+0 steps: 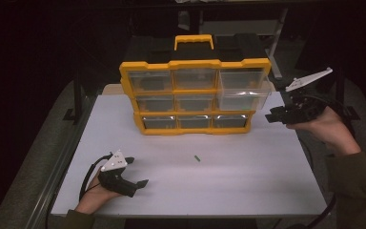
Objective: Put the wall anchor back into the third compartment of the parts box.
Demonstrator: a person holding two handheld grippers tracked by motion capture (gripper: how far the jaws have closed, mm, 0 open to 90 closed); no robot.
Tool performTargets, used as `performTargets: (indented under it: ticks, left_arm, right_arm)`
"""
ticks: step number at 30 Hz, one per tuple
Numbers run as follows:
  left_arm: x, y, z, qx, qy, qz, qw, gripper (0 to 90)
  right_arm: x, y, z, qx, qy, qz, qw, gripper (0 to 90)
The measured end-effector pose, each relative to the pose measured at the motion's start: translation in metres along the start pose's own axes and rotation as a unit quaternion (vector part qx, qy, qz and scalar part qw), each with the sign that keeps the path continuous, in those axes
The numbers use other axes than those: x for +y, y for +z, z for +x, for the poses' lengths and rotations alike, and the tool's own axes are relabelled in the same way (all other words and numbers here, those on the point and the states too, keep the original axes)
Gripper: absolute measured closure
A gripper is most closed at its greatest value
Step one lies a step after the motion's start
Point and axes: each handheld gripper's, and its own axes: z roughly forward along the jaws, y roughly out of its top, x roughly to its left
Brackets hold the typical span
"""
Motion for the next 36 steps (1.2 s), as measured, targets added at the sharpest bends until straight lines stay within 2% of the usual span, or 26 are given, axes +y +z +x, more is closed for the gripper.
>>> performTargets:
  ticks: [2, 6, 11, 12, 17, 23, 30, 36]
  left_arm:
    - [0.0, 0.0, 0.0, 0.0, -0.002, -0.002, 1.0, 2.3]
    - [0.0, 0.0, 0.0, 0.0, 0.0, 0.0, 1.0, 2.3]
    - [0.0, 0.0, 0.0, -0.001, 0.001, 0.0, 1.0, 2.3]
    - [0.0, 0.0, 0.0, -0.002, -0.001, 0.0, 1.0, 2.3]
    - [0.0, 0.0, 0.0, -0.001, 0.0, 0.002, 1.0, 2.3]
    - [0.0, 0.0, -0.001, -0.003, -0.003, 0.0, 1.0, 2.3]
    - [0.0, 0.0, -0.001, -0.003, -0.002, -0.001, 1.0, 2.3]
    - [0.0, 0.001, -0.001, -0.005, -0.001, -0.001, 1.0, 2.3]
  right_arm:
    - [-0.004, 0.005, 0.003, 0.006, 0.006, 0.004, 1.0, 57.2]
    - [-0.013, 0.016, 0.006, 0.009, -0.004, -0.005, 0.9999, 48.7]
    - [-0.024, 0.033, 0.016, 0.008, -0.003, -0.009, 0.9999, 40.2]
    - [-0.027, 0.037, 0.016, 0.007, -0.015, -0.016, 0.9997, 38.9]
    - [-0.037, 0.058, 0.03, 0.016, -0.01, -0.004, 0.9998, 35.4]
    - [-0.046, 0.084, 0.049, 0.025, -0.028, 0.003, 0.9993, 32.8]
    - [-0.046, 0.112, 0.073, 0.052, -0.036, 0.009, 0.998, 31.6]
    - [-0.04, 0.137, 0.09, 0.07, -0.053, 0.017, 0.9959, 31.9]
